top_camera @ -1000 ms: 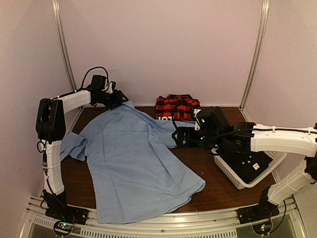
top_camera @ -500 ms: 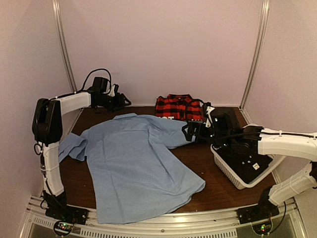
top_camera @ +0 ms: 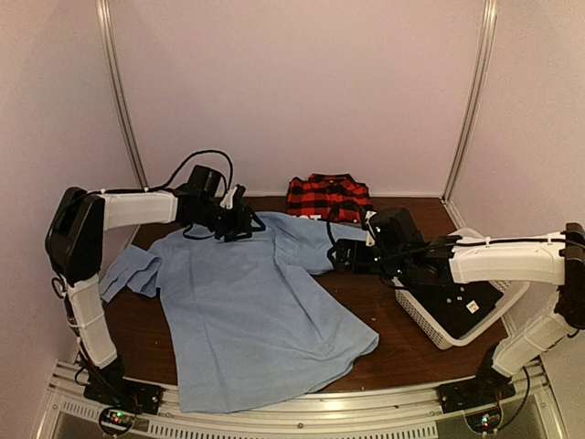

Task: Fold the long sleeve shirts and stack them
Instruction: Flatten out the crumpled shirt at the center of the board, then pick up the sleeve from the center of the board, then place the sleeve at the center of the board, then pick up the sleeve from the center of the board, then pick up the corner of the shirt from the center of the board.

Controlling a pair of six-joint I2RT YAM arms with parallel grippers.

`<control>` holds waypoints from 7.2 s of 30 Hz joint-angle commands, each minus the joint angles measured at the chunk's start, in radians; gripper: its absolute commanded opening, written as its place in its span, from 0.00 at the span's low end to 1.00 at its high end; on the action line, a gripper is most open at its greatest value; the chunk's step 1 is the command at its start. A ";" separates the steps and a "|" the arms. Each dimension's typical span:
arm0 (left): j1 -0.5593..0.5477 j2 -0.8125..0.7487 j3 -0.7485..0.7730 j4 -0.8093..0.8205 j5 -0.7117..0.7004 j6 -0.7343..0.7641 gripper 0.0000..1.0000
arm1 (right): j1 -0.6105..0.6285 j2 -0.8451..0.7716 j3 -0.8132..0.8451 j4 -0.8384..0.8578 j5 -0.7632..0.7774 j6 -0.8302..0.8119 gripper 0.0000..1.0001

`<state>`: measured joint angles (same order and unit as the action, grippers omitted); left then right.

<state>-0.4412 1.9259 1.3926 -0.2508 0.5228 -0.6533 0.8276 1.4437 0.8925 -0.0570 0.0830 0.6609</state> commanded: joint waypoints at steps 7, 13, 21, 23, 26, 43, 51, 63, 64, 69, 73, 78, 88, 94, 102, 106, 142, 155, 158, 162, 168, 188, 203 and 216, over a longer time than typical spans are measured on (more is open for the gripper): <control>-0.059 -0.167 -0.278 0.151 0.002 -0.066 0.58 | -0.018 0.098 0.051 0.055 -0.021 0.001 1.00; -0.059 -0.217 -0.430 0.213 -0.003 -0.102 0.59 | -0.032 0.141 0.076 0.054 0.003 0.019 1.00; -0.059 -0.248 -0.550 0.294 0.005 -0.146 0.59 | -0.118 0.234 0.160 0.016 0.009 0.049 1.00; -0.059 -0.258 -0.560 0.295 0.007 -0.146 0.59 | -0.149 0.232 0.181 -0.004 0.049 0.027 1.00; -0.059 -0.276 -0.566 0.282 0.001 -0.138 0.59 | -0.212 0.225 0.207 -0.036 0.057 -0.005 1.00; -0.059 -0.292 -0.573 0.275 0.020 -0.125 0.59 | -0.428 0.370 0.402 -0.276 -0.064 -0.399 0.95; -0.059 -0.311 -0.576 0.255 0.017 -0.114 0.59 | -0.439 0.527 0.520 -0.366 -0.056 -0.465 0.86; -0.059 -0.315 -0.563 0.255 0.018 -0.121 0.59 | -0.436 0.504 0.517 -0.356 -0.254 -0.412 0.05; -0.059 -0.316 -0.561 0.255 0.018 -0.121 0.59 | -0.434 0.494 0.515 -0.351 -0.284 -0.404 0.00; -0.059 -0.322 -0.557 0.255 0.020 -0.123 0.59 | -0.393 0.445 0.509 -0.314 -0.396 -0.369 0.00; -0.059 -0.330 -0.556 0.259 0.026 -0.128 0.59 | -0.336 0.401 0.506 -0.265 -0.448 -0.317 0.00; -0.059 -0.363 -0.563 0.278 0.020 -0.144 0.59 | -0.225 0.398 0.534 -0.199 -0.471 -0.212 0.00; -0.059 -0.414 -0.613 0.321 -0.021 -0.192 0.59 | 0.061 0.564 0.615 0.092 -0.448 0.069 0.03; -0.059 -0.444 -0.644 0.320 -0.029 -0.192 0.60 | 0.091 0.591 0.693 0.007 -0.423 0.001 0.41; -0.059 -0.441 -0.664 0.364 -0.010 -0.198 0.60 | 0.072 0.454 0.591 -0.083 -0.272 -0.096 0.61; -0.062 -0.433 -0.651 0.400 0.035 -0.183 0.60 | 0.017 0.406 0.486 -0.048 -0.284 -0.078 0.63; -0.307 0.207 0.319 -0.199 -0.294 0.250 0.24 | -0.053 -0.035 -0.027 -0.083 -0.136 -0.047 0.65; -0.304 0.009 0.508 -0.167 -0.377 0.315 0.00 | 0.013 -0.022 -0.112 -0.134 -0.140 -0.069 0.65; -0.299 -0.022 0.510 -0.118 -0.379 0.330 0.00 | 0.022 -0.027 -0.143 -0.128 -0.140 -0.054 0.65; -0.290 -0.038 0.519 -0.070 -0.393 0.321 0.00 | 0.029 -0.044 -0.187 -0.118 -0.146 -0.029 0.65; -0.278 -0.064 0.514 0.014 -0.422 0.272 0.00 | 0.061 -0.085 -0.249 -0.104 -0.151 0.020 0.64; -0.257 -0.083 0.610 0.130 -0.427 0.266 0.00 | 0.186 -0.145 -0.293 -0.154 -0.088 0.131 0.39; -0.240 -0.172 0.601 0.198 -0.568 0.268 0.00 | 0.271 -0.220 -0.304 -0.222 -0.088 0.195 0.00; -0.091 -0.360 0.383 0.209 -0.652 0.212 0.00 | 0.336 -0.286 -0.259 -0.323 -0.017 0.217 0.00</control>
<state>-0.5869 1.6032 1.8500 -0.0788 -0.0986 -0.4110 1.1446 1.1736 0.5980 -0.3351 0.0257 0.8684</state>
